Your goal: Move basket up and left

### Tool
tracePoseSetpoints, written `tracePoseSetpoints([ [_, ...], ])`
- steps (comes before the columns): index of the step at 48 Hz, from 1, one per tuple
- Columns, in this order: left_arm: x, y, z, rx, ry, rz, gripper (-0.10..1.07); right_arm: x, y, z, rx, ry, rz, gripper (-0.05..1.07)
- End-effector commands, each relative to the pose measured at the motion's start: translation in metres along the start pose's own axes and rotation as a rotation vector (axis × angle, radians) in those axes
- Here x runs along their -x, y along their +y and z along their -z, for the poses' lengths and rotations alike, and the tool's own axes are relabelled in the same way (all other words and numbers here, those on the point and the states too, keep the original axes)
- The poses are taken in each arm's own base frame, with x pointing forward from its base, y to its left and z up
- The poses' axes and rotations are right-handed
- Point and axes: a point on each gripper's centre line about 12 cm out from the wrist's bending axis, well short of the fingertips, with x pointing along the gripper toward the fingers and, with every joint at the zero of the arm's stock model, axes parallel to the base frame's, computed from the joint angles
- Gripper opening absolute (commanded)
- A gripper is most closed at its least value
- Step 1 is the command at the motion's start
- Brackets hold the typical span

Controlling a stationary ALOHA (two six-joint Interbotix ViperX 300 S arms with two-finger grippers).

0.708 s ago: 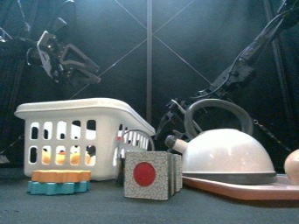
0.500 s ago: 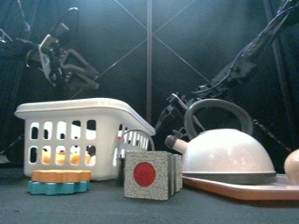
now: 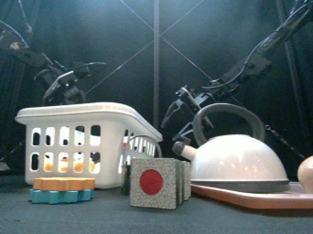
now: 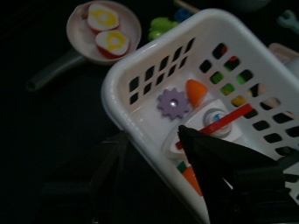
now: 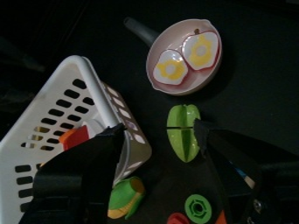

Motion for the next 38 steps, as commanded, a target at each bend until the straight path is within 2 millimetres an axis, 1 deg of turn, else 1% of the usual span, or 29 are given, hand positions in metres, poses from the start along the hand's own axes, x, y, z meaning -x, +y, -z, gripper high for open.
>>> tracePoseSetpoints([
  [1, -0.005, 0.003, -0.007, 0.034, 0.005, -0.013, 0.87, 0.005, 0.011, -0.011, 0.024, -0.029, -0.025, 0.95],
  [12, -0.022, 0.004, -0.003, 0.077, 0.064, -0.022, 0.87, 0.005, 0.010, -0.009, 0.036, -0.022, -0.020, 0.95],
  [23, -0.039, 0.010, -0.002, 0.112, 0.110, -0.050, 0.85, 0.005, 0.008, -0.005, 0.049, -0.011, -0.014, 0.95],
  [27, -0.043, 0.013, -0.002, 0.116, 0.123, -0.062, 0.80, 0.005, 0.006, -0.003, 0.049, -0.007, -0.011, 0.95],
  [31, -0.047, 0.016, -0.003, 0.124, 0.128, -0.070, 0.72, 0.005, 0.005, -0.002, 0.050, -0.003, -0.009, 0.95],
  [38, -0.047, 0.019, -0.007, 0.134, 0.120, -0.077, 0.63, 0.005, 0.005, -0.001, 0.048, -0.002, -0.008, 0.95],
])
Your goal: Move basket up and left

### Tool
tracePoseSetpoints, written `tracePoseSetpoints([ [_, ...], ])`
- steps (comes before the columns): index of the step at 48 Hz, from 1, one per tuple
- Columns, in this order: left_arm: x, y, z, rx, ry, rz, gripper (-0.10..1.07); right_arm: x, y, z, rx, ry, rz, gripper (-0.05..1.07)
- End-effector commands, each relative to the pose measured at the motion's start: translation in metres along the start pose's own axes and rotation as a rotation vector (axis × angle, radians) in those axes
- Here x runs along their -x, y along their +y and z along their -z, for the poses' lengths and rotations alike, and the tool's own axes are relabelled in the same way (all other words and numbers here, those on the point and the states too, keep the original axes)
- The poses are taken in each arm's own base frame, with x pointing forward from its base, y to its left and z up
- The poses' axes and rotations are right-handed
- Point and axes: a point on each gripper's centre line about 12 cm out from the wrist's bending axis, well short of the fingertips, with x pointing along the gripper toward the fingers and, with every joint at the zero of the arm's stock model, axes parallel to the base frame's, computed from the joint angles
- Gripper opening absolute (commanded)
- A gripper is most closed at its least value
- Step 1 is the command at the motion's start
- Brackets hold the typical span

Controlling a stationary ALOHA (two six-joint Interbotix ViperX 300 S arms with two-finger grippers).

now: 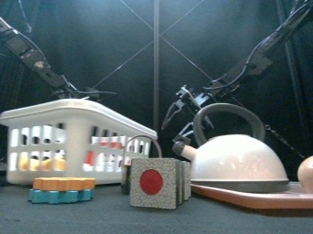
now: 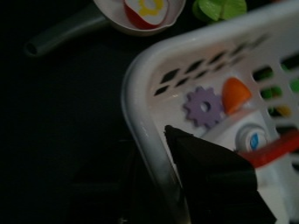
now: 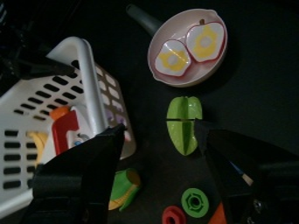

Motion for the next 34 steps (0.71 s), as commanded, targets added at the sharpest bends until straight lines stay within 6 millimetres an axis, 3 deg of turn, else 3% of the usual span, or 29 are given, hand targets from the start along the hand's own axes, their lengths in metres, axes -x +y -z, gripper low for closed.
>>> tracePoseSetpoints([
  [1, 0.002, 0.000, -0.011, 0.004, -0.026, -0.001, 0.62, 0.005, 0.005, -0.008, 0.009, -0.025, -0.014, 0.95],
  [20, 0.006, 0.029, -0.025, 0.092, -0.060, -0.062, 0.61, 0.005, 0.004, -0.007, 0.014, -0.022, -0.009, 0.95],
  [34, 0.015, 0.062, -0.033, 0.154, -0.101, -0.133, 0.61, 0.005, 0.003, -0.005, 0.013, -0.018, -0.007, 0.95],
])
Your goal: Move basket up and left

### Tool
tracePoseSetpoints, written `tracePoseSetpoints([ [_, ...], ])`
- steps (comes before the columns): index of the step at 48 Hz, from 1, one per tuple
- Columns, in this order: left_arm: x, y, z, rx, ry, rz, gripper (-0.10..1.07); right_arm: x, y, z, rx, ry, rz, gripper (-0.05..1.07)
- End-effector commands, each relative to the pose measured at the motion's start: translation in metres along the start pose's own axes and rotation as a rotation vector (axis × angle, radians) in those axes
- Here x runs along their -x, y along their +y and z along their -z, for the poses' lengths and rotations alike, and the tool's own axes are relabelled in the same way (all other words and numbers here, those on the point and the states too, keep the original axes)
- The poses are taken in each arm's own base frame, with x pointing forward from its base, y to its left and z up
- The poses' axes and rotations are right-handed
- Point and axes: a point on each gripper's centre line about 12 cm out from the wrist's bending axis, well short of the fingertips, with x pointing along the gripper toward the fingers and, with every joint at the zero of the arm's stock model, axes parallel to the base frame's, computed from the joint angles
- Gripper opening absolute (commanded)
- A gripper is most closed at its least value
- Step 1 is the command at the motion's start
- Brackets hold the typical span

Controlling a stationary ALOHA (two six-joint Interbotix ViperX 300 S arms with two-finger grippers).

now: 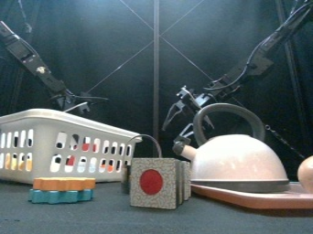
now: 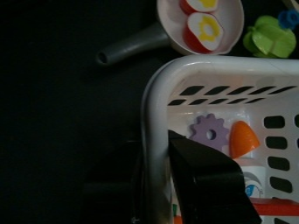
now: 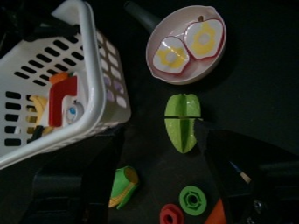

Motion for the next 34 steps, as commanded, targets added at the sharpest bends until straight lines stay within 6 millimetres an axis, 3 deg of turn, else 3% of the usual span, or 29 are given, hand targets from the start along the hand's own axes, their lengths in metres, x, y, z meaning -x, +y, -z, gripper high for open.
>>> tracePoseSetpoints([
  [1, 0.007, 0.011, -0.017, 0.021, -0.055, -0.020, 0.61, 0.005, 0.005, -0.008, 0.009, -0.024, -0.011, 0.95],
  [9, 0.011, 0.026, -0.021, 0.015, -0.067, -0.065, 0.61, 0.005, 0.005, -0.008, 0.009, -0.024, -0.011, 0.95],
  [21, 0.007, 0.027, -0.021, 0.001, -0.066, -0.069, 0.63, 0.005, 0.004, -0.009, 0.007, -0.026, -0.008, 0.95],
  [34, 0.001, 0.027, -0.023, -0.002, -0.060, -0.070, 0.84, 0.004, 0.002, -0.007, 0.005, -0.022, -0.004, 0.94],
])
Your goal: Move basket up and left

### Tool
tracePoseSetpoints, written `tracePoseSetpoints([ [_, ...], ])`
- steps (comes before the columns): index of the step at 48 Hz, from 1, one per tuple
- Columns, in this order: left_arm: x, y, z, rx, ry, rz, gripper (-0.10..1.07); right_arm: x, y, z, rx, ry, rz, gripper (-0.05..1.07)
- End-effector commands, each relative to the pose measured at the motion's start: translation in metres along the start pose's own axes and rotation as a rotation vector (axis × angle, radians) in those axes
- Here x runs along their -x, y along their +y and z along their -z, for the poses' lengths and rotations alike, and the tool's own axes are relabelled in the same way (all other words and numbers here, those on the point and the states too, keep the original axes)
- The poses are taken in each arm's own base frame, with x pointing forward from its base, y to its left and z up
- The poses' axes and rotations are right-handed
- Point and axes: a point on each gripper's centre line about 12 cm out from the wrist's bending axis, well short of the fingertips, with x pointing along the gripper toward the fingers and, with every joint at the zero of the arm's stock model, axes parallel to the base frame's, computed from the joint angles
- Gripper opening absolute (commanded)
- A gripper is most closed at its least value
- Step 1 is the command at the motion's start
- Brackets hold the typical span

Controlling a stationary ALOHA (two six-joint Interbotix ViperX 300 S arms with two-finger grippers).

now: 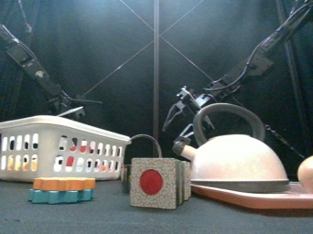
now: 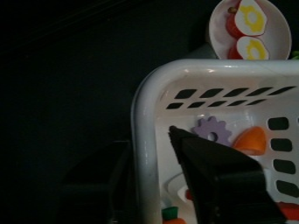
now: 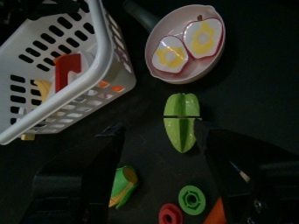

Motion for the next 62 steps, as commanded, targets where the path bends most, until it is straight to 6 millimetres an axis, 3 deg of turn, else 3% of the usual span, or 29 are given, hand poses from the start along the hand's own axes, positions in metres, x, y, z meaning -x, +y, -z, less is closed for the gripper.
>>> tracePoseSetpoints([
  [1, 0.003, -0.003, -0.014, -0.004, -0.042, 0.009, 0.86, 0.005, 0.004, -0.007, 0.007, -0.023, -0.009, 0.95],
  [7, 0.006, -0.004, -0.020, -0.015, -0.064, 0.013, 0.93, 0.004, 0.004, -0.007, 0.008, -0.022, -0.010, 0.94],
  [21, 0.025, -0.012, -0.040, -0.029, -0.206, 0.069, 0.93, 0.004, 0.006, -0.007, 0.010, -0.022, -0.013, 0.94],
  [32, 0.026, -0.012, -0.039, -0.030, -0.212, 0.074, 0.93, 0.005, 0.007, -0.009, 0.012, -0.027, -0.016, 0.94],
  [47, 0.031, -0.027, -0.040, -0.060, -0.235, 0.118, 0.93, 0.012, 0.021, -0.011, 0.031, -0.039, -0.049, 0.94],
  [62, 0.050, -0.064, -0.042, -0.135, -0.322, 0.245, 0.93, 0.025, 0.073, 0.007, 0.254, -0.010, -0.163, 0.94],
])
